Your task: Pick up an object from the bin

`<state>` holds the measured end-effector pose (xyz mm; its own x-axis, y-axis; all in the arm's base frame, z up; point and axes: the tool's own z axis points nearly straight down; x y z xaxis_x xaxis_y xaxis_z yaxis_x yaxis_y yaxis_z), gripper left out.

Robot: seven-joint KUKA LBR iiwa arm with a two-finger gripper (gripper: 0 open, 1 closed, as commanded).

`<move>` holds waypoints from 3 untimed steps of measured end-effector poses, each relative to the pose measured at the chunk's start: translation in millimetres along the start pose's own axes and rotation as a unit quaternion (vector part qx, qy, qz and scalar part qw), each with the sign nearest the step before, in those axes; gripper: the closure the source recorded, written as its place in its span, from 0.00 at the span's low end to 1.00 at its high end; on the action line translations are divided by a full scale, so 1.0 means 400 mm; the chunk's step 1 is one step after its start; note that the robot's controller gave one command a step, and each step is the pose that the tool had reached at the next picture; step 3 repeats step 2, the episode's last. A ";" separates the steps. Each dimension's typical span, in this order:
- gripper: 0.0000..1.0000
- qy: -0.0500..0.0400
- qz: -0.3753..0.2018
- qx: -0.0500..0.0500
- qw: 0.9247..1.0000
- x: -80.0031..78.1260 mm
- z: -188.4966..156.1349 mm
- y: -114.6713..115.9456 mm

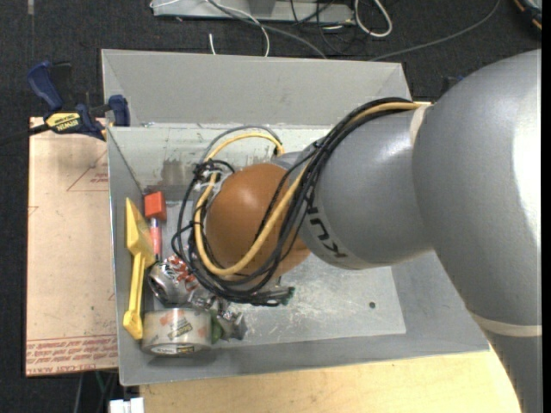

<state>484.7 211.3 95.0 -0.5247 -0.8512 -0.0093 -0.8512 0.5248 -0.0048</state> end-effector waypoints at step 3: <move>1.00 0.001 0.001 0.001 1.000 0.000 -0.108 -0.003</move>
Offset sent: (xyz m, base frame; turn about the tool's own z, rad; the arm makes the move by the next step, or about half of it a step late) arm 0.0001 0.0005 0.0517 -0.0006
